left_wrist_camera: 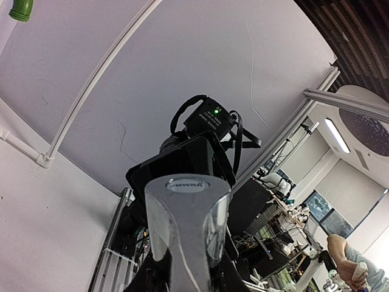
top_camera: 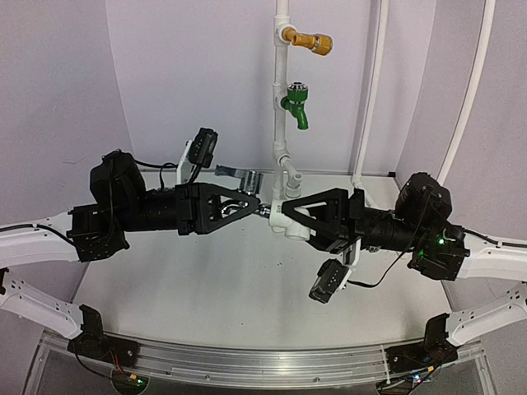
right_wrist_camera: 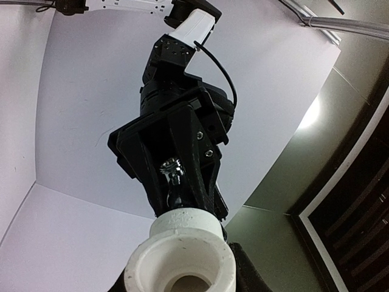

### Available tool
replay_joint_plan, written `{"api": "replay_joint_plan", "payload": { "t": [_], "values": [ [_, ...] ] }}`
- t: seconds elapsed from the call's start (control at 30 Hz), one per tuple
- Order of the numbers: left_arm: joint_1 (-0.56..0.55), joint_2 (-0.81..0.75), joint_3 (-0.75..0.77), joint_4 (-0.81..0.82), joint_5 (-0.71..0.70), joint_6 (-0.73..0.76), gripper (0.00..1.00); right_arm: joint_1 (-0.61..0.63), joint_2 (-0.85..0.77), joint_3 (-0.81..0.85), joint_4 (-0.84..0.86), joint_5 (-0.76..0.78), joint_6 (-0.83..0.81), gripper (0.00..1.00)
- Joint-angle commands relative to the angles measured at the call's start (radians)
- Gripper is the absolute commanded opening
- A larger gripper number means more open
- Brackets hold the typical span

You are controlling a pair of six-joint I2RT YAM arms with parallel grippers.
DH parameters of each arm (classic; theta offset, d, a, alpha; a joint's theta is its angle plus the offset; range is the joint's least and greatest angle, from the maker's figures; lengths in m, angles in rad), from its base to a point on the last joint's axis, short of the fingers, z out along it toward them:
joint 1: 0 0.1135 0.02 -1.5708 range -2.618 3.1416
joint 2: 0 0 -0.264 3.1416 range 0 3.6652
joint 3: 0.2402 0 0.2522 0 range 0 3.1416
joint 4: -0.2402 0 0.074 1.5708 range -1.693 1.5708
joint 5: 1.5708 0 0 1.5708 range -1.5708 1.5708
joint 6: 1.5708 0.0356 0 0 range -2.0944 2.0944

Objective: Install the water faucets

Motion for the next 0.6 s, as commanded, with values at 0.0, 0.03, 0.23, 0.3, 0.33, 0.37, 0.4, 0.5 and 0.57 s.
{"api": "replay_joint_plan", "payload": {
  "t": [0.0, 0.03, 0.23, 0.3, 0.33, 0.37, 0.4, 0.5, 0.57],
  "values": [
    [-0.026, 0.002, 0.025, 0.006, 0.087, 0.06, 0.0, 0.005, 0.025, 0.049, 0.032, 0.035, -0.014, 0.0],
    [-0.026, 0.004, 0.024, 0.007, 0.093, 0.073, 0.0, 0.005, 0.025, 0.051, 0.036, 0.043, 0.025, 0.0],
    [-0.026, 0.034, 0.045, 0.011, 0.14, 0.129, 0.0, 0.006, 0.026, 0.068, 0.094, 0.056, 0.269, 0.0],
    [-0.026, 0.042, 0.051, 0.012, 0.156, 0.144, 0.0, 0.005, 0.027, 0.08, 0.1, 0.062, 0.352, 0.0],
    [-0.026, 0.045, 0.053, 0.012, 0.158, 0.15, 0.0, 0.006, 0.029, 0.085, 0.104, 0.065, 0.395, 0.0],
    [-0.026, 0.047, 0.054, 0.012, 0.158, 0.156, 0.0, 0.005, 0.029, 0.088, 0.108, 0.065, 0.436, 0.0],
    [-0.026, 0.047, 0.056, 0.009, 0.157, 0.163, 0.0, 0.006, 0.029, 0.092, 0.11, 0.062, 0.472, 0.0],
    [-0.026, 0.046, 0.061, 0.004, 0.154, 0.19, 0.0, 0.005, 0.024, 0.102, 0.111, 0.046, 0.622, 0.0],
    [-0.026, 0.045, 0.062, 0.004, 0.152, 0.21, 0.0, 0.008, 0.023, 0.11, 0.11, 0.045, 0.734, 0.0]
  ]
}}
